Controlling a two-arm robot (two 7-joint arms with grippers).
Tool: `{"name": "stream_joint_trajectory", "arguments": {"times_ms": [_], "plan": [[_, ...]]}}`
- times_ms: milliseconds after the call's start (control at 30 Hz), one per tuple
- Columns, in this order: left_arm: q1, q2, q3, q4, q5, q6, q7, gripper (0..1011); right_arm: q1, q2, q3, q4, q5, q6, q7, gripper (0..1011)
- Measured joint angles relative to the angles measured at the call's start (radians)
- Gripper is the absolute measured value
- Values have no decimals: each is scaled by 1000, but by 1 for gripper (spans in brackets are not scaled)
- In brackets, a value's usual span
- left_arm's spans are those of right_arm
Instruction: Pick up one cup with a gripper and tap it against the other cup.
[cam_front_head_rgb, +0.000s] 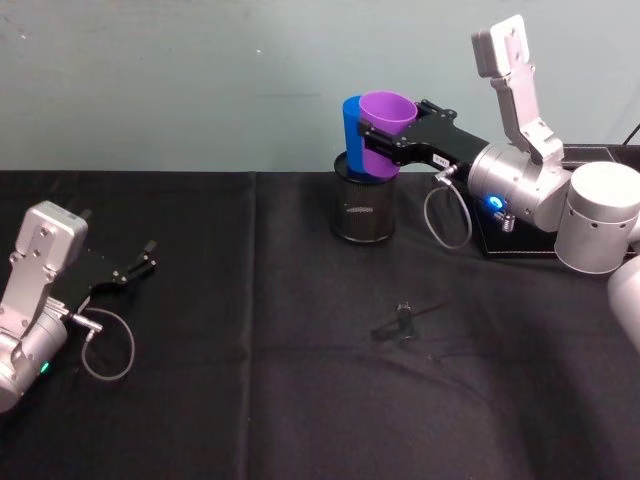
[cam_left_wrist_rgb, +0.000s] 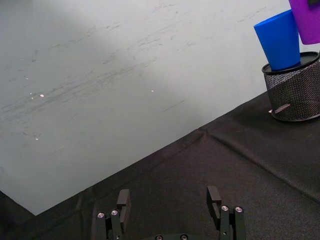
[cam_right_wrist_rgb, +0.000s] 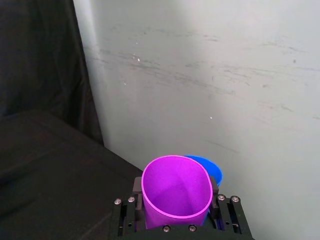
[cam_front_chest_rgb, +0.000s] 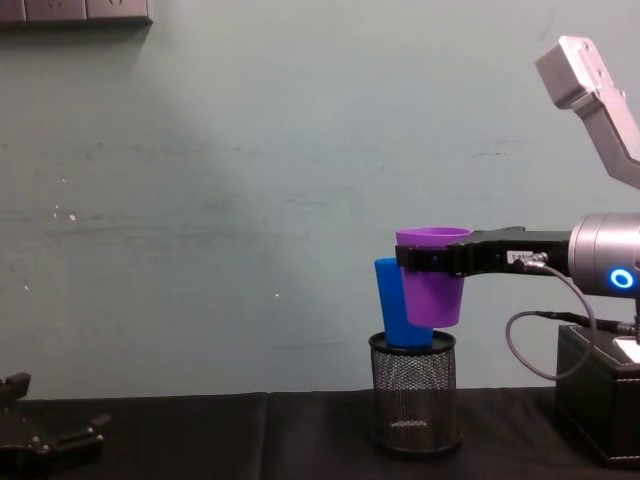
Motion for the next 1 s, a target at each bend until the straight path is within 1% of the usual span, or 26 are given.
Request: {"name": "stream_joint_trajectory", "arguments": {"times_ms": [400,1000], "plan": [[0,0,0,0,0,0,0,1000,10,-11,7,3,1,-5,12,731],[0,0,0,0,0,0,0,1000,18,-17,6,13,1,-2,17,731]]}}
